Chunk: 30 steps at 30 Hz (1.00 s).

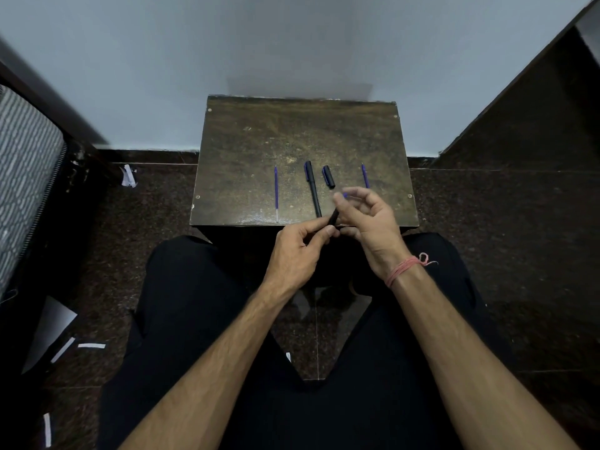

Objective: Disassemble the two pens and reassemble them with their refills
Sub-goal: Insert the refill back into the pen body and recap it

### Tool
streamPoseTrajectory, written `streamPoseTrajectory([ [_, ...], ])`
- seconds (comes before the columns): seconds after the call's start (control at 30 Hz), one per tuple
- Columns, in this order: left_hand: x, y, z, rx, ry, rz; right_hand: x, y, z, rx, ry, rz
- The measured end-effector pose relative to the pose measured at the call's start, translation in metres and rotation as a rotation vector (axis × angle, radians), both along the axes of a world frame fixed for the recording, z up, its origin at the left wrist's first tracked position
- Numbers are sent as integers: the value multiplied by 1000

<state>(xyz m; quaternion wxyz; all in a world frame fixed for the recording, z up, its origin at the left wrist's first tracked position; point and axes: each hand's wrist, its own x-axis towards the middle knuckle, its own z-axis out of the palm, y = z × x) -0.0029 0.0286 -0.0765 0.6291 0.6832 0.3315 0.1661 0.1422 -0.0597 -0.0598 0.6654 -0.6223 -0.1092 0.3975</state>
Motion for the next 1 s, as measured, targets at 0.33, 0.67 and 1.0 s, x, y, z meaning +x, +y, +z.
streamPoseTrajectory([
  [0.33,-2,-1,-1,62,48,-40,0,3,3,-95,-64,-32],
  [0.67,-2,1,-4,21,20,8,3,1,6,-18,83,54],
  [1.0,-2,4,1,-282,-59,-60,6,0,14,27,165,134],
])
